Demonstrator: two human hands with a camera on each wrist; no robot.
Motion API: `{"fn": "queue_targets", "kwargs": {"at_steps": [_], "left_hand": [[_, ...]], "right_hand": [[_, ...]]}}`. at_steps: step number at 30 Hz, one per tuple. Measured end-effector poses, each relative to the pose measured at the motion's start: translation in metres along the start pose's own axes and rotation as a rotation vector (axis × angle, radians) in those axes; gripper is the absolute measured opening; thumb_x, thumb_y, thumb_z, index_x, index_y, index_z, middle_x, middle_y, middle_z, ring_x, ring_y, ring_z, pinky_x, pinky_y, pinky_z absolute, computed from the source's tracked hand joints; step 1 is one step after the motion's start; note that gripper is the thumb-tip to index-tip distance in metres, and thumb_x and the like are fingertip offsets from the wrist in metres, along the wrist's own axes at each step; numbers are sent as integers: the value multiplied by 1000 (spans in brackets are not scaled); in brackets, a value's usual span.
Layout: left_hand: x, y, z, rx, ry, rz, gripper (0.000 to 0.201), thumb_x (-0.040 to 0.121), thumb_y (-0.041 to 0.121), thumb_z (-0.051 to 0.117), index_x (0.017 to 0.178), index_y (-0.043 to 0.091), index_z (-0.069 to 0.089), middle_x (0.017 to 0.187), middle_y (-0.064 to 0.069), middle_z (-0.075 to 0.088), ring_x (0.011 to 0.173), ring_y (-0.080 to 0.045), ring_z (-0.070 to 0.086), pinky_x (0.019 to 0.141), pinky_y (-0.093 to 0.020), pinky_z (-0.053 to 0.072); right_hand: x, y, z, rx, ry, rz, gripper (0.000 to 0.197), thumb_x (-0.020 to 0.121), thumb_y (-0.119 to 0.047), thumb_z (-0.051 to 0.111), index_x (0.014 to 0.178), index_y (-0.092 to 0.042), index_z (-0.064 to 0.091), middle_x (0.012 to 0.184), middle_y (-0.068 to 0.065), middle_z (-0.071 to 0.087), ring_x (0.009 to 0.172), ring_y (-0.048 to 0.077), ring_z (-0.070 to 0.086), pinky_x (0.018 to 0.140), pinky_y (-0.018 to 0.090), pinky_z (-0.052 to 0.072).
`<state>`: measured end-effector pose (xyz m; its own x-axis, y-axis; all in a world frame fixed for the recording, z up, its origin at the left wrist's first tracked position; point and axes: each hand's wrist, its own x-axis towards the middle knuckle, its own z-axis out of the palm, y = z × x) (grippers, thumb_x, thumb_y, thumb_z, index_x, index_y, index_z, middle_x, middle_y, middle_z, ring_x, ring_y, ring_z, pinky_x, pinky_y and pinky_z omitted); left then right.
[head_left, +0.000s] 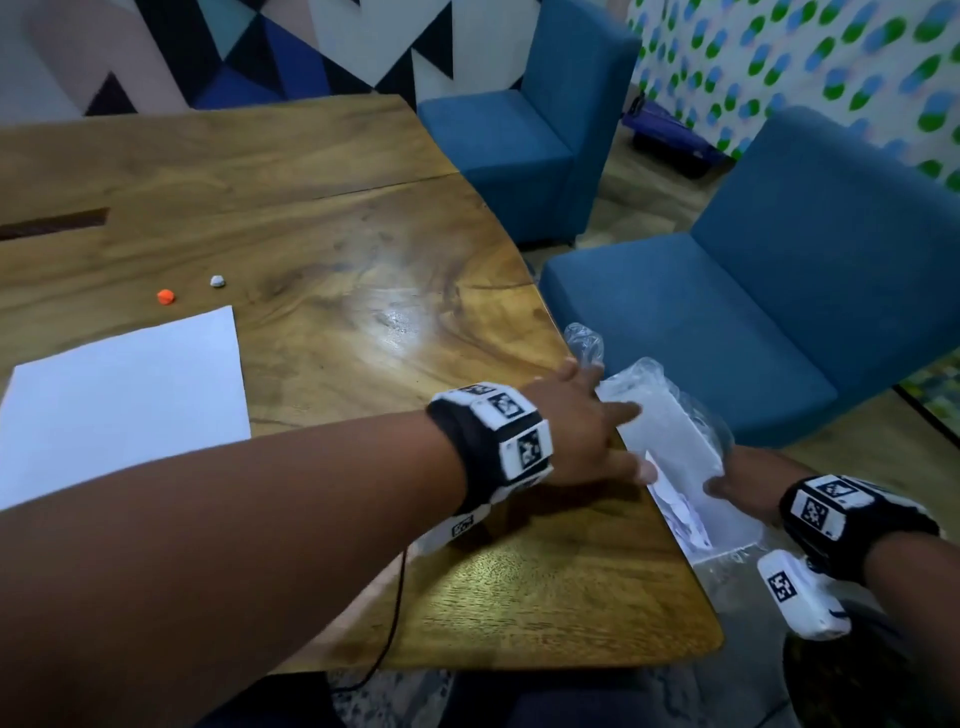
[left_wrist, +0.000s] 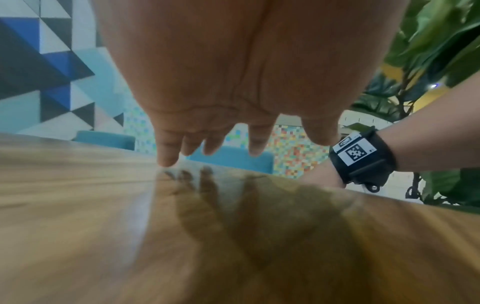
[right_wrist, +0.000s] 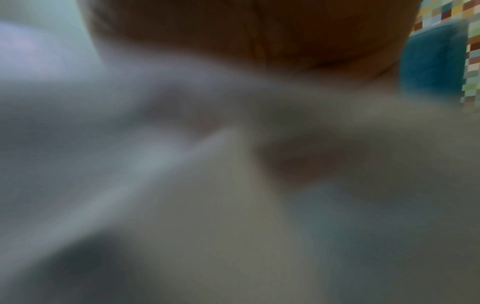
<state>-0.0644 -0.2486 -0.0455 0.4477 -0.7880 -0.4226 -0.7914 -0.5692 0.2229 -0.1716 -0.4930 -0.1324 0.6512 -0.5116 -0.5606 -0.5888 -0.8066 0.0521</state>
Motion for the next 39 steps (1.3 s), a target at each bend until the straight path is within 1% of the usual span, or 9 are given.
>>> {"fn": "queue_targets", "kwargs": {"at_steps": [2, 4, 7, 15, 21, 23, 25, 28, 39], "left_hand": [[-12, -20, -1, 7, 112, -82, 91, 90, 78, 40, 162, 29, 14, 171, -14, -4, 156, -37, -4, 123, -61, 13], [-19, -47, 0, -2, 201, -348, 95, 90, 78, 38, 162, 22, 12, 170, -15, -5, 156, -38, -2, 122, -64, 13], [-23, -66, 7, -93, 158, -571, 105, 86, 84, 37, 162, 16, 9, 170, -17, -8, 155, -41, -3, 119, -68, 14], [-19, 38, 32, -112, -10, -390, 123, 79, 90, 39, 161, 10, -6, 165, -24, -22, 152, -46, -15, 119, -69, 3], [-65, 56, 24, -287, -75, 283, 90, 94, 62, 57, 163, 20, 16, 169, -7, 17, 154, -23, 19, 123, -36, 20], [-75, 28, 23, -357, -8, 176, 88, 94, 63, 58, 161, 22, 19, 168, -2, 20, 150, -23, 26, 120, -34, 26], [-79, -13, 21, -269, 130, -125, 88, 90, 72, 53, 157, 22, 25, 165, -4, 20, 148, -31, 29, 117, -45, 32], [-88, -60, 22, -135, 70, -508, 109, 82, 86, 37, 161, 18, 7, 169, -15, -1, 155, -39, 6, 120, -62, 23], [-62, 87, 60, -112, -69, -98, 122, 83, 87, 40, 160, 11, -15, 160, -26, -31, 148, -47, -28, 122, -62, -5]], "right_hand": [[-2, 1, 0, 1, 1, 7, 34, 87, -37, 59, 109, -12, 67, 111, 12, 70, 96, 27, 66, 83, 32, 54], [-4, 4, 1, 12, 0, 19, 38, 88, -37, 59, 114, -10, 67, 117, 14, 68, 101, 28, 66, 85, 32, 53], [-6, 7, 1, 29, -7, 35, 37, 90, -35, 59, 114, -7, 66, 117, 15, 68, 101, 29, 65, 84, 31, 53], [-9, 5, 1, -23, -11, 38, 35, 87, -35, 60, 109, -9, 66, 112, 14, 69, 95, 28, 66, 82, 32, 53], [-9, 6, -3, -56, -20, 8, 42, 79, -38, 58, 109, -10, 66, 112, 14, 70, 94, 28, 66, 84, 34, 55], [-14, 6, -4, -50, -16, 23, 39, 86, -37, 58, 111, -9, 66, 113, 14, 69, 96, 28, 66, 83, 33, 54], [-18, 8, -2, -33, -15, 29, 38, 89, -36, 57, 112, -6, 65, 111, 15, 69, 94, 28, 66, 81, 33, 54], [-18, 14, 4, -22, -26, 35, 38, 90, -35, 57, 110, -5, 66, 108, 16, 70, 92, 28, 67, 77, 32, 52], [-15, 5, 11, -57, -45, -2, 36, 88, -36, 60, 110, -8, 68, 113, 15, 70, 98, 29, 67, 85, 33, 53]]}}
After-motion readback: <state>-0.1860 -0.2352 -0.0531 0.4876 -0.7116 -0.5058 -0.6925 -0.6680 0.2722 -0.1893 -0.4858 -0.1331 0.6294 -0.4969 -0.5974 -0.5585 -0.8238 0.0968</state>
